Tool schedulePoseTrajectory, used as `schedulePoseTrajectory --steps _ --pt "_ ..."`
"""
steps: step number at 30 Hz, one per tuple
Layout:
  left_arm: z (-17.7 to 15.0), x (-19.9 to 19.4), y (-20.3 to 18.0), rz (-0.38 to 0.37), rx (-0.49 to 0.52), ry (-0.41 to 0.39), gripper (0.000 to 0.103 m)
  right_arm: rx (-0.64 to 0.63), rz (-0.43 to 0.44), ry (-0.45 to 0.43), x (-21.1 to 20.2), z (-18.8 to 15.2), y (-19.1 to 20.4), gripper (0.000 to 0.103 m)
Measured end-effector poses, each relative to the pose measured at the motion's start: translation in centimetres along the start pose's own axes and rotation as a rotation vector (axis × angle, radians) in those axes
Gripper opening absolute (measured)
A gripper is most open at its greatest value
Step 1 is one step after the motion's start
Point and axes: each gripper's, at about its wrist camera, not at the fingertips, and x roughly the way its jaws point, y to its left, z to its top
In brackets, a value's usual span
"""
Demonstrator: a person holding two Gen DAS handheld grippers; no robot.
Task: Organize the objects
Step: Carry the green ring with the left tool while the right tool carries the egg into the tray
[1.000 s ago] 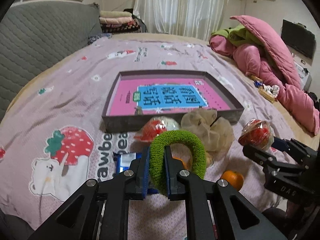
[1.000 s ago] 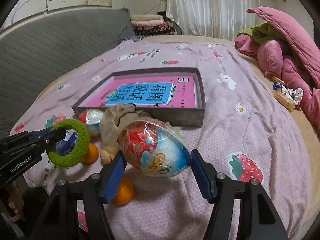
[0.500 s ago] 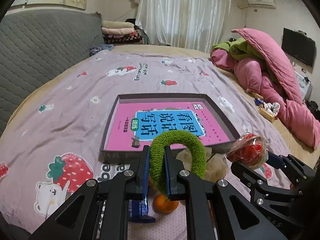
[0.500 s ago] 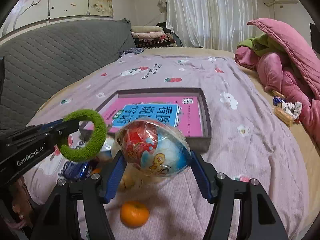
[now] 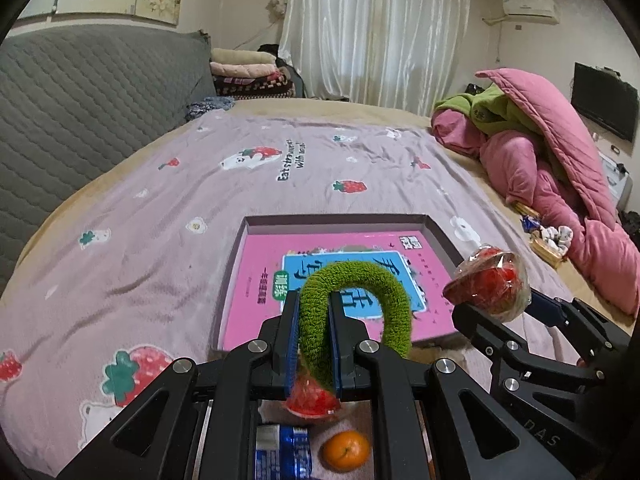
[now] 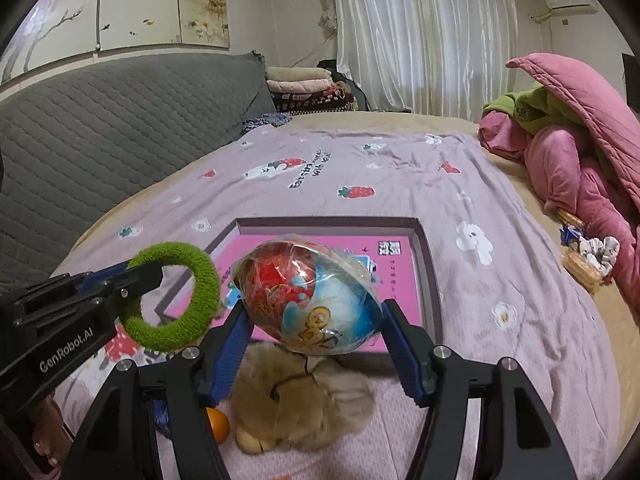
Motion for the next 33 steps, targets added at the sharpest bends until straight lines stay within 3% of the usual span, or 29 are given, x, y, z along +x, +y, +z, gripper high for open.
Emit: schedulePoseTrajectory --steps 13,21,33 --pt "1.0 3.8 1.4 -0.013 -0.033 0.023 0.013 0.009 -0.034 0.0 2.8 2.9 -1.0 0.065" --pt "0.8 5.7 2.2 -0.049 -0.064 0.044 0.013 0.023 -0.041 0.031 4.6 1.9 -2.2 0.065" --pt "0.5 8.4 2.0 -0.018 -0.034 0.088 0.013 0.021 -0.09 0.141 7.8 0.2 -3.3 0.065"
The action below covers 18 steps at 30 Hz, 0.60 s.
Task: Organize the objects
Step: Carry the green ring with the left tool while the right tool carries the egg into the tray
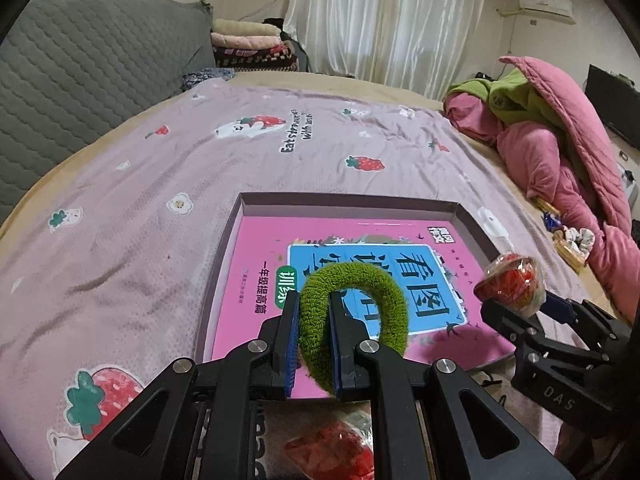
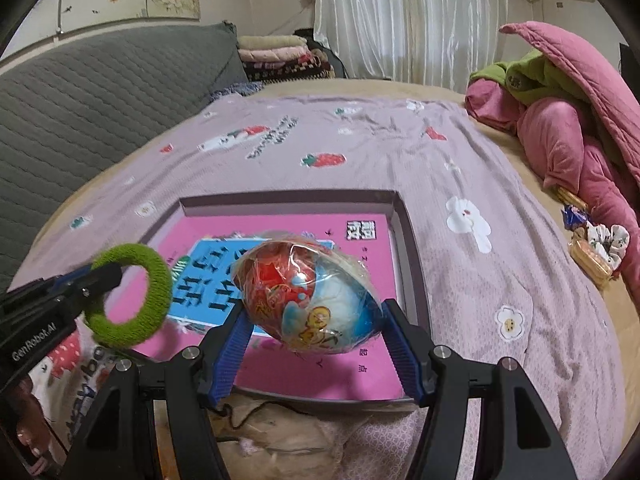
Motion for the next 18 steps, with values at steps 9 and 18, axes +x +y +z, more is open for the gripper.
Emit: schedulePoseTrajectory --steps 9,18 --pt "0.4 2.3 0.2 -0.006 0.025 0.047 0.013 -0.009 -0.021 0.032 1.1 -0.5 -0.2 0.065" --pt "-0.2 3.3 0.9 0.008 -0.003 0.071 0.013 -0.005 -0.034 0.068 2.0 -1.0 -0.1 0.065"
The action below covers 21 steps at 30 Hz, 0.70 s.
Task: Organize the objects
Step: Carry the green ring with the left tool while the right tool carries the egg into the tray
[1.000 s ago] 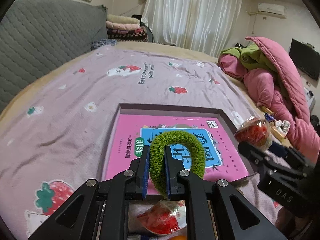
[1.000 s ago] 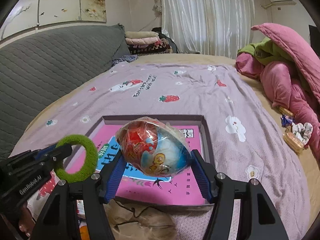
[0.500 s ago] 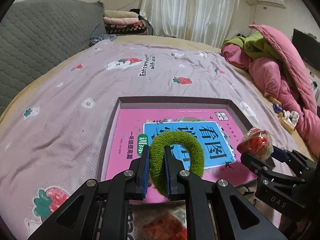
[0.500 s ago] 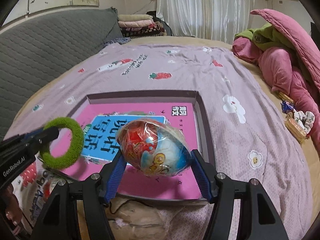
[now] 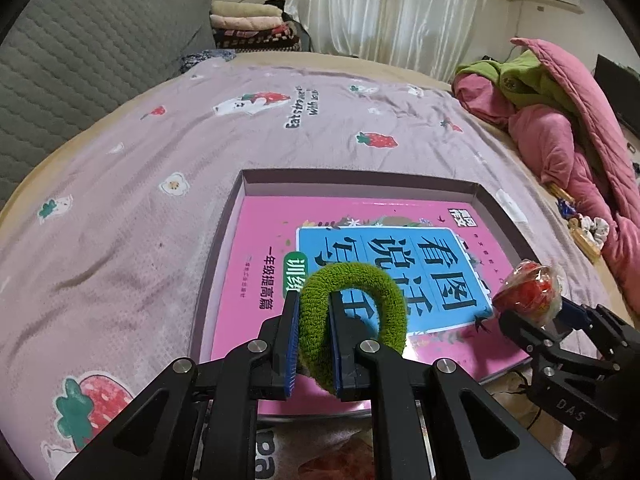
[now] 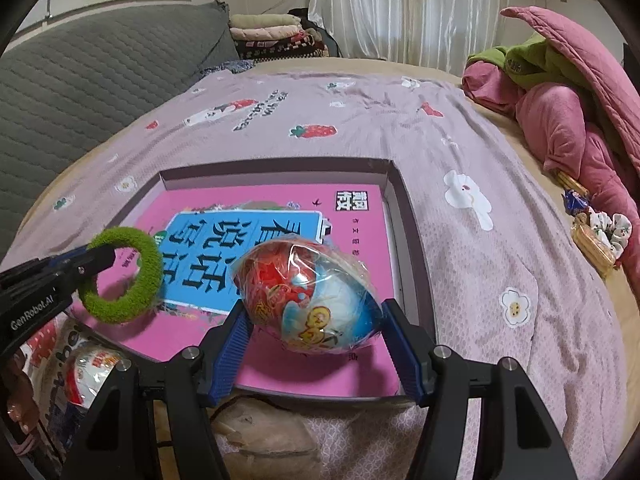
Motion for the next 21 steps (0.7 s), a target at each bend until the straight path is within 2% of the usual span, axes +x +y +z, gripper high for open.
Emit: schedulePoseTrajectory --steps 21 --pt "-0.4 0.1 -0.32 -0.004 0.007 0.003 0.015 0.009 -0.056 0.028 0.43 -0.57 -0.31 0.066"
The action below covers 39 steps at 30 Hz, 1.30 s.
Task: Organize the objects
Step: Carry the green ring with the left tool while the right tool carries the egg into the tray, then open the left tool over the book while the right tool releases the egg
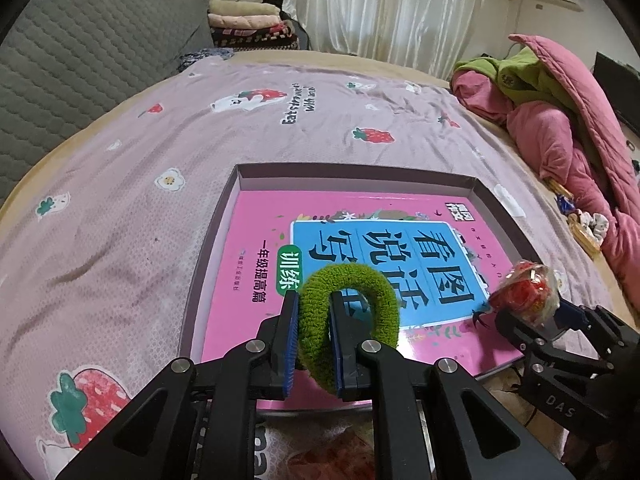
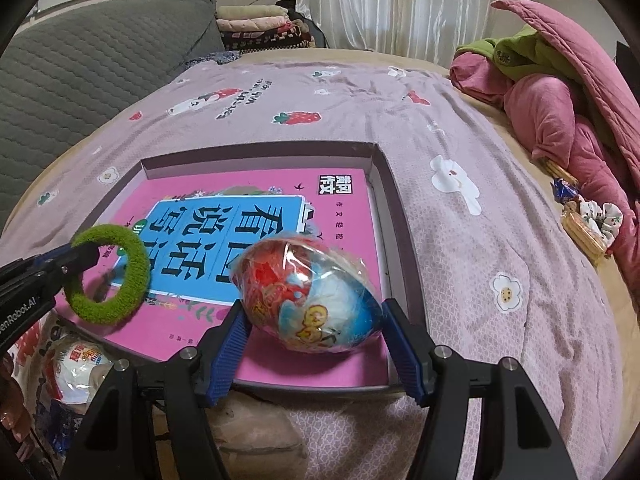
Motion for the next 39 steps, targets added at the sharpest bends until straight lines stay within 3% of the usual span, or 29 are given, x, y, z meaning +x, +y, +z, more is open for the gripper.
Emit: schedulePoseTrajectory --steps 17,21,29,39 --pt "0.0 -1.0 0.0 -0.042 -0.012 -0.029 0.038 0.018 -0.015 -0.036 -1.1 0.0 -0.7 0.068" --pt "0.1 -1.7 0.2 -0.06 -0.024 -0.059 0.051 0.021 -0.017 -0.056 -1.5 0.0 -0.8 0.068" --pt "0.2 -3.7 0.9 -0.094 -0.053 -0.115 0.058 0.035 0.005 -0.119 -2.9 0.2 -1.2 0.072" --pt "-0.3 -5.5 1.0 -0.077 -0.035 -0.157 0.061 0.007 0.023 -0.177 -4.5 0.2 -0.7 0.073"
